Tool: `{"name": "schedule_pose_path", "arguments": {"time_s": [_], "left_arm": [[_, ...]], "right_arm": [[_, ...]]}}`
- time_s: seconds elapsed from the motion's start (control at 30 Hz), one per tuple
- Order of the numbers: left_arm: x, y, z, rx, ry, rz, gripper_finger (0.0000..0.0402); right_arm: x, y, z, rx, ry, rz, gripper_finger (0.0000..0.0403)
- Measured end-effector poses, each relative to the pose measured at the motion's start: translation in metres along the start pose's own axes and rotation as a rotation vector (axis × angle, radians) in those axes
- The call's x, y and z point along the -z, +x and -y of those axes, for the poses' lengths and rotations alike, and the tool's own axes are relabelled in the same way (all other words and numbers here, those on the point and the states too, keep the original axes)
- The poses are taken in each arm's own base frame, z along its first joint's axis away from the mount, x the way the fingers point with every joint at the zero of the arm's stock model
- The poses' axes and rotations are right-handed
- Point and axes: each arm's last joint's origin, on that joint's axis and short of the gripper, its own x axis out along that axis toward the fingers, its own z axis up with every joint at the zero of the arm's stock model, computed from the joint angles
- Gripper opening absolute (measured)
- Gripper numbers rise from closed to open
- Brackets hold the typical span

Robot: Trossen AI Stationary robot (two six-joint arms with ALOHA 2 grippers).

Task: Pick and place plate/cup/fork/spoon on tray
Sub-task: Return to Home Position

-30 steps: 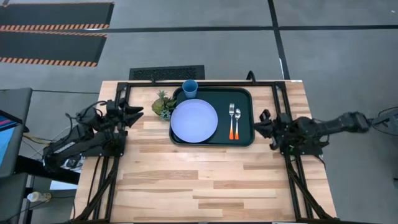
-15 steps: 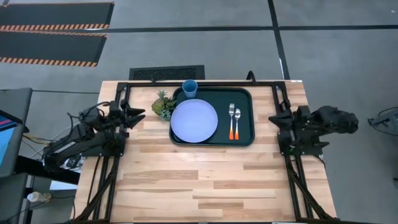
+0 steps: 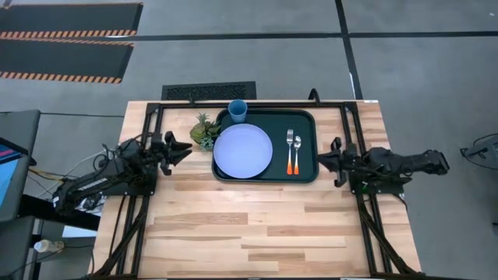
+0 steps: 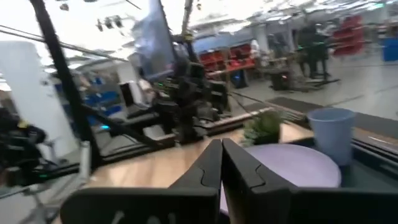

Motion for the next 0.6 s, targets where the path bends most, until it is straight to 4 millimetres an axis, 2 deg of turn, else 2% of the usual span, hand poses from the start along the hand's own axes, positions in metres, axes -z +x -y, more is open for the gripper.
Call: {"name": "schedule_pose_path", "arguments": {"time_s": [0.23,0.6], "left_arm": [[0.003,0.000,-0.005,-0.124,0.058,0.002,0.0141],[0.004,-0.001,-0.010,-0.262,0.045,0.035,0.0141]], "right_arm": [[0.007,0.001,0.013,0.146,-0.051,-0.070,0.0026],[0.008,0.001,0.018,0.188,-0.084,-0.076,0.0026]]}}
